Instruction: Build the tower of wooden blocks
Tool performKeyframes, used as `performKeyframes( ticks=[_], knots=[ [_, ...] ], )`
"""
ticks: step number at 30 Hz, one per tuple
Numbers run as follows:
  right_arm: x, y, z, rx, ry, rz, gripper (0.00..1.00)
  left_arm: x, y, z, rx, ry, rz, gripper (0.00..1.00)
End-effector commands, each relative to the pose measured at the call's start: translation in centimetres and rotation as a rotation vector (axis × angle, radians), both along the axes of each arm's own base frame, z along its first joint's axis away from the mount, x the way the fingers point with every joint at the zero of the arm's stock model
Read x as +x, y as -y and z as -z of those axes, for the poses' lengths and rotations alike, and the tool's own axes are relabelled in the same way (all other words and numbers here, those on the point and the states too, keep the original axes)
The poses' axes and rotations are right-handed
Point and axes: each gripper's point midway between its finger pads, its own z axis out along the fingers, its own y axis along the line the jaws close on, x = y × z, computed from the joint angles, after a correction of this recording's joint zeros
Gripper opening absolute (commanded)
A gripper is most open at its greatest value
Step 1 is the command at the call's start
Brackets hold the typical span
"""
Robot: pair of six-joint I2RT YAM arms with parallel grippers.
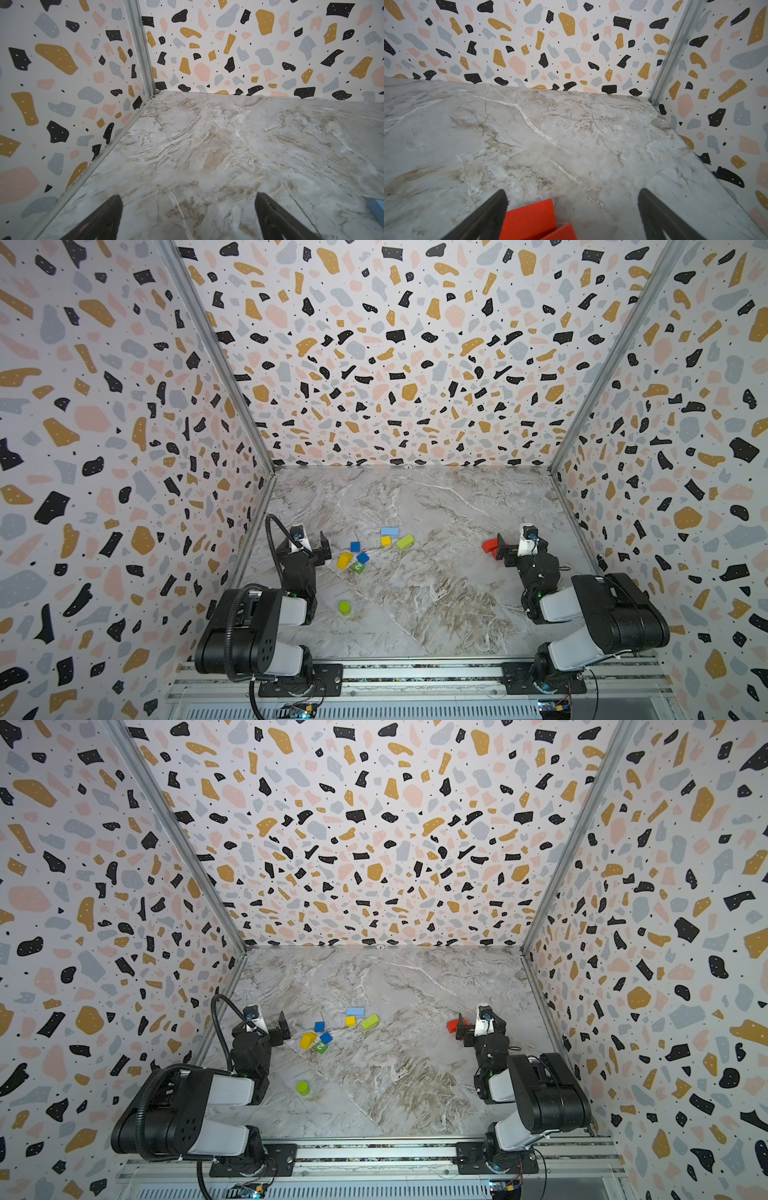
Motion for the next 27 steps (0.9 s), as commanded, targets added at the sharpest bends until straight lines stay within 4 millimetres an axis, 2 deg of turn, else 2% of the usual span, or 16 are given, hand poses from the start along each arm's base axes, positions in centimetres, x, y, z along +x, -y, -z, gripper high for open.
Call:
performKeyframes(
  ticks=[1, 6, 7, 14, 22, 27],
  knots=[
    [0.5, 0.1, -1.3, 0.004, 0.037, -0.006, 0.99, 0.2, -0.1, -1.7, 0.001, 0.065, -0.013, 1.00],
    [0.7, 0.1, -1.5, 0.006, 0.040, -0.007, 0.99, 0.4, -0.2, -1.6, 0.000, 0.059, -0.016, 1.00],
    [0.6, 0.1, -0.7, 0.004, 0.008, -0.009, 0.99, 0.4, -0.2, -1.6, 0.000, 0.058, -0.015, 1.00],
    [0.5, 0.1, -0.8, -0.001, 0.014, -0.005, 0.99, 0.5, -0.3, -1.6, 0.001, 0.057, -0.020, 1.00],
    [0.8, 0.7, -3.4, 0.001, -0.008, 0.056, 0.99, 0.1, -1.4, -2.0, -0.018, 0.072, -0.097, 1.00],
    [0.7, 0.7, -5.0, 0.051, -0.008, 0.081, 0.99, 1.2, -2.4, -3.1, -0.026, 0.014, -0.165, 1.00]
  ],
)
